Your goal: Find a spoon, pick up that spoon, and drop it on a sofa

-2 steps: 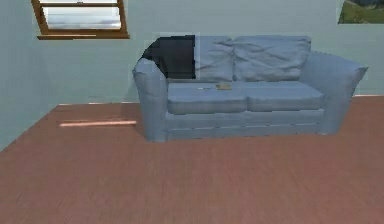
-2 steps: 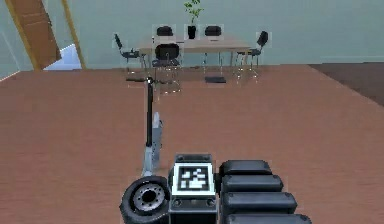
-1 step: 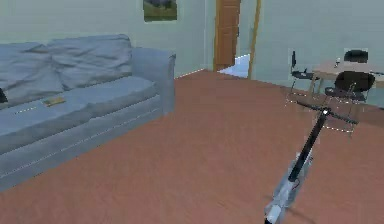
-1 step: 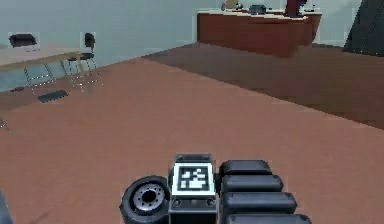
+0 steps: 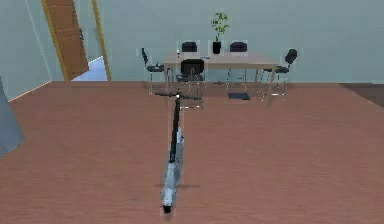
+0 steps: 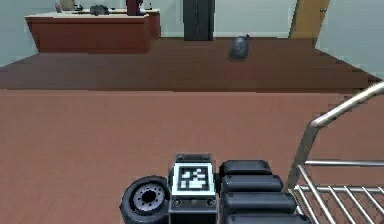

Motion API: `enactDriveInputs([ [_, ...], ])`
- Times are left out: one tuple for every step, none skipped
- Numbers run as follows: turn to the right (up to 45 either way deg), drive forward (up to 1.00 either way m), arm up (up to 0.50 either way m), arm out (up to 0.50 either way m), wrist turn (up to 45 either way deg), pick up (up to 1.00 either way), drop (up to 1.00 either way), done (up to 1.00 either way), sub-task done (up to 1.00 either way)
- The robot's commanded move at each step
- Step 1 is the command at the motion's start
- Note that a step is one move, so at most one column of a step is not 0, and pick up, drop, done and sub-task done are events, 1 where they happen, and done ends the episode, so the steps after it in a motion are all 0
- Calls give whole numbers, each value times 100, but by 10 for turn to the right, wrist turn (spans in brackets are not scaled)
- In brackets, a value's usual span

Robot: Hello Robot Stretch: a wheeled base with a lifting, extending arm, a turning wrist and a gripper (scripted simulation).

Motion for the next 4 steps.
enactDriveInputs([
  [0,25,0,0,0,0,0,0,0],
  [-450,0,0,0,0,0,0,0,0],
  [-360,0,0,0,0,0,0,0,0],
  [0,55,0,0,0,0,0,0,0],
])
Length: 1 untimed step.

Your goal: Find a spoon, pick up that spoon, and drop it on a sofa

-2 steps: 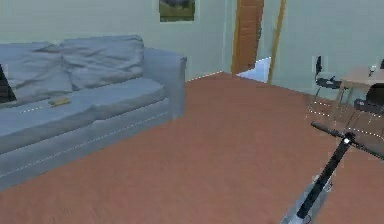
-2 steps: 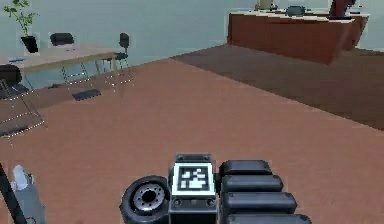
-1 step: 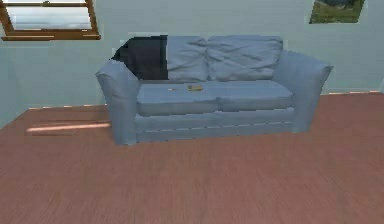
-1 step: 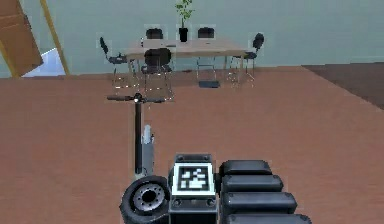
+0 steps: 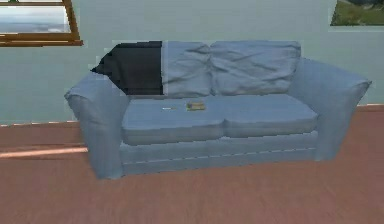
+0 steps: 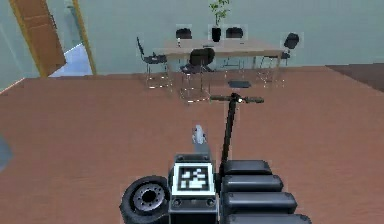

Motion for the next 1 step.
enactDriveInputs([
  [210,0,0,0,0,0,0,0,0],
])
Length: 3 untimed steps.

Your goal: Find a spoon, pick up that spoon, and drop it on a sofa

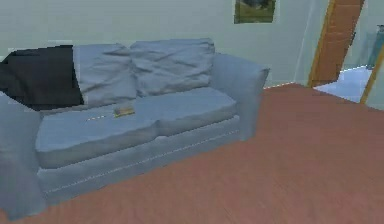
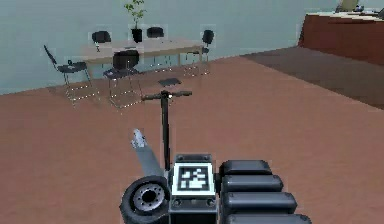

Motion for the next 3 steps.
enactDriveInputs([
  [0,100,0,0,0,0,0,0,0],
  [180,0,0,0,0,0,0,0,0],
  [0,10,0,0,0,0,0,0,0],
])
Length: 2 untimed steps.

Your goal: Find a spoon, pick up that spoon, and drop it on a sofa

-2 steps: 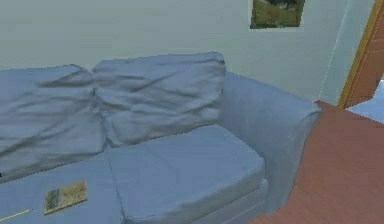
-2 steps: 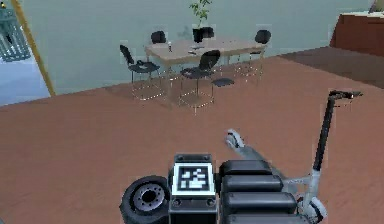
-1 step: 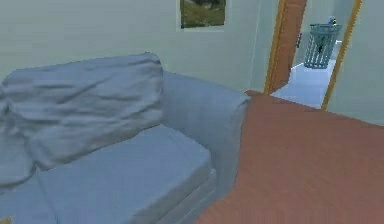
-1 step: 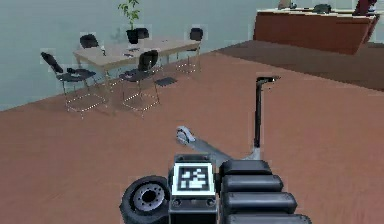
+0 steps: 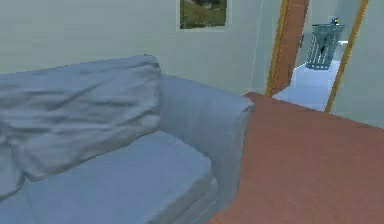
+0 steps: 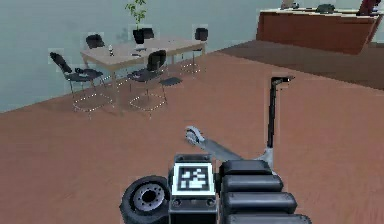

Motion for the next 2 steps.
enactDriveInputs([
  [-450,0,0,0,0,0,0,0,0],
  [-390,0,0,0,0,0,0,0,0],
])
